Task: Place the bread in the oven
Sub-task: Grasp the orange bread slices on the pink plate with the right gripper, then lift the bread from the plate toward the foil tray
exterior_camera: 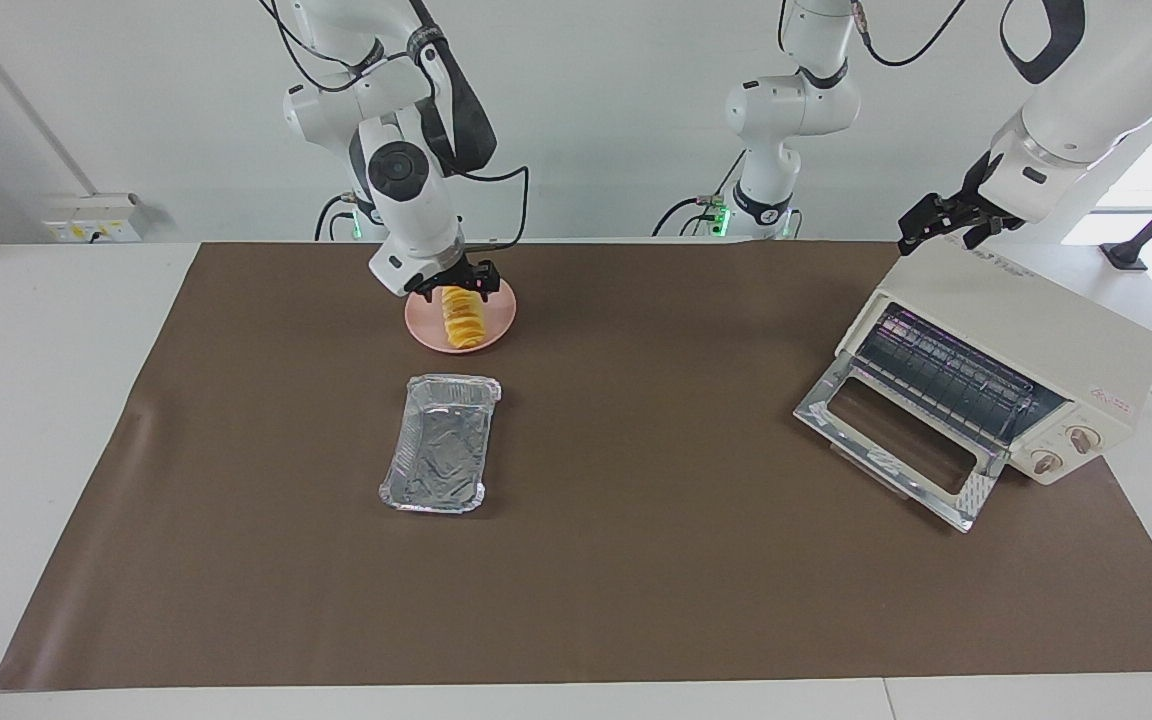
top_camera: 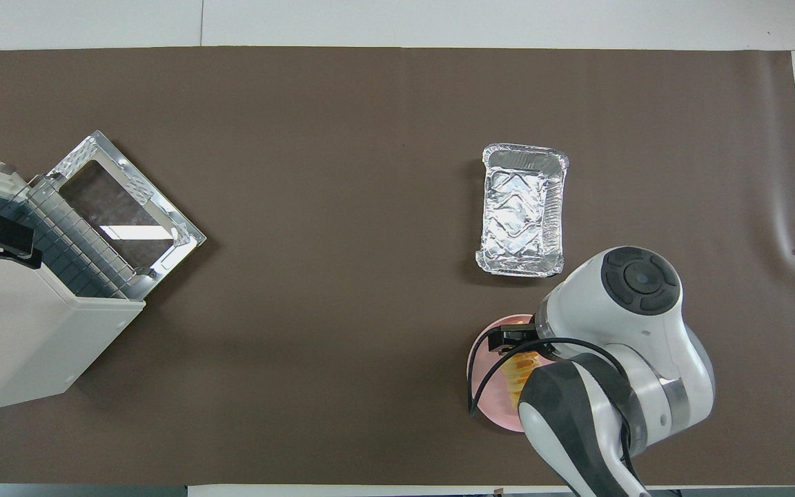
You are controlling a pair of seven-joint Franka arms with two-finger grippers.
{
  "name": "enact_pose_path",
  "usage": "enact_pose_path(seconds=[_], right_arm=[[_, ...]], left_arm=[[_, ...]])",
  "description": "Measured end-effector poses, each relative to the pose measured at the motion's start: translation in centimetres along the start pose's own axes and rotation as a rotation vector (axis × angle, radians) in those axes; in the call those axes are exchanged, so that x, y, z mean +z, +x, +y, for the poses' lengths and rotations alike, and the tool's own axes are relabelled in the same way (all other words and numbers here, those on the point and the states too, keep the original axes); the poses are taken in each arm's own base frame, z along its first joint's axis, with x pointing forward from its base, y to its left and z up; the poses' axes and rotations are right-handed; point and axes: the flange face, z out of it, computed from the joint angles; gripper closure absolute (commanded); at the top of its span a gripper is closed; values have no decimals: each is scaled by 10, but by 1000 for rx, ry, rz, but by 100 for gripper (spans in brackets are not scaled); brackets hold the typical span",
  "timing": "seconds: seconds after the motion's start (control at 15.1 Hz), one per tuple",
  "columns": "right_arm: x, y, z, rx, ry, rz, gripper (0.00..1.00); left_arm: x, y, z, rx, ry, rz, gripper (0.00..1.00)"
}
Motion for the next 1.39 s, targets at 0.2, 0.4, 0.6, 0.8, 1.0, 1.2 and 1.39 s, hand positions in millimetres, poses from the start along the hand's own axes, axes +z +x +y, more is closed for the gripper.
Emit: enact_pose_path(seconds=[0.2,0.4,0.6,0.8,1.0,1.2,1.39], right_arm=[[30,-10,0,-11,-4,21,1],[41,-14,6,-7,-2,34,20],[42,-16,8,-4,1,41,35],[46,-15,11,1,8,60,42],[49,-15,13,4,13,65,61],[49,-15,12,7,19,72,100],[47,-13,14,14,24,73,100]], left_arm=[[0,0,0,0,0,0,0],[0,0,0,0,0,0,0],[0,0,0,0,0,0,0],[0,0,0,0,0,0,0],[0,0,0,0,0,0,0],[0,0,0,0,0,0,0],[0,0,0,0,0,0,0]])
